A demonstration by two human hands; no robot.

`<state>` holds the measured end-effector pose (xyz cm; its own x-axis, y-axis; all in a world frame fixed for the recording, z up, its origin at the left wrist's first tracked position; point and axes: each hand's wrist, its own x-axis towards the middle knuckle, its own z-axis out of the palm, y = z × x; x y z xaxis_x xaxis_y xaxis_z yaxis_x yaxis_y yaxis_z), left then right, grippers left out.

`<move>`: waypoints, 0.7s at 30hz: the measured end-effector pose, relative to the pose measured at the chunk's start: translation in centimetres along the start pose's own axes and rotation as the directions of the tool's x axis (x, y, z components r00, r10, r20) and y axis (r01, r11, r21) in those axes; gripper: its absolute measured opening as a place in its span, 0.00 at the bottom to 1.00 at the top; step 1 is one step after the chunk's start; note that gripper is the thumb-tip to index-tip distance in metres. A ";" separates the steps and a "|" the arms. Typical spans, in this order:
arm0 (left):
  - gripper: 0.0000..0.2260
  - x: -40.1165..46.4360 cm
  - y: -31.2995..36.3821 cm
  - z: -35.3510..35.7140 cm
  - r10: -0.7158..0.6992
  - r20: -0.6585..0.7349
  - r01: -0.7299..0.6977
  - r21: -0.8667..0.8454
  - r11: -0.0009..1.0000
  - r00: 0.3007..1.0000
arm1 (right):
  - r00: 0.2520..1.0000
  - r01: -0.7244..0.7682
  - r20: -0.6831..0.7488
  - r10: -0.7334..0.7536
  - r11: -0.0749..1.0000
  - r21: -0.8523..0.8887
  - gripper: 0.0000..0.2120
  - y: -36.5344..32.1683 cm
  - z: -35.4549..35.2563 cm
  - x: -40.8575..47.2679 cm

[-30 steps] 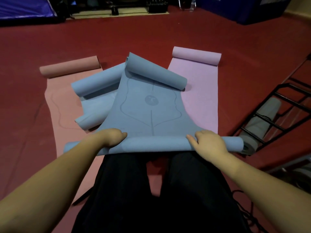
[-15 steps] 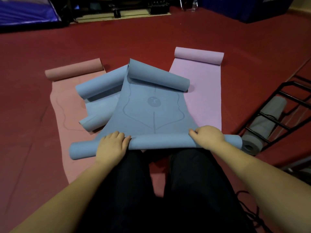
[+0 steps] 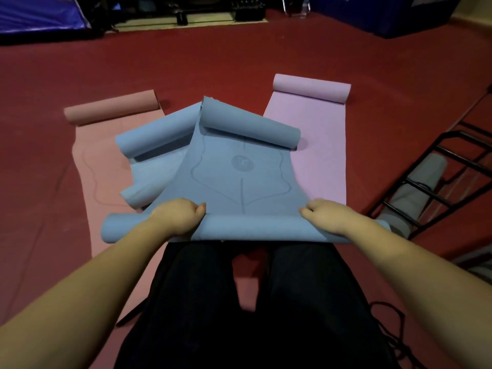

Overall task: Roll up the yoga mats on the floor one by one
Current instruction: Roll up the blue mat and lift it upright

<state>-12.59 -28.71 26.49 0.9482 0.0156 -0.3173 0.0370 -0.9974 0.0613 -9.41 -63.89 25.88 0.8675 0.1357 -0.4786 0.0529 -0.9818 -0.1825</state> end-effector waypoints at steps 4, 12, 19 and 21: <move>0.25 1.4 -0.1 -0.6 -0.034 0.154 0.043 -0.056 0.998 0.988 | 0.926 0.061 -0.371 -0.069 0.998 -0.035 0.19 -1.0 1.2 -0.5; 0.24 4.0 -0.8 0.2 -0.033 0.274 0.072 -0.132 0.989 0.961 | 0.811 0.081 -0.564 -0.153 0.985 -0.151 0.27 -0.6 5.2 -2.0; 0.19 2.1 -1.1 1.4 0.050 -0.047 -0.054 -0.107 0.993 0.998 | 0.828 0.045 -0.544 -0.136 0.983 -0.178 0.27 -1.4 3.6 -0.6; 0.19 0.7 -0.8 2.2 0.053 -0.272 -0.073 -0.064 0.995 0.961 | 0.846 0.025 -0.521 -0.112 0.985 -0.171 0.24 -1.6 3.3 0.0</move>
<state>-12.60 -28.04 24.13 0.9989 -0.0184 -0.0442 -0.0119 -0.9894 0.1446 -11.15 -61.92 23.34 0.9859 0.1556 0.0623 0.1585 -0.9863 -0.0454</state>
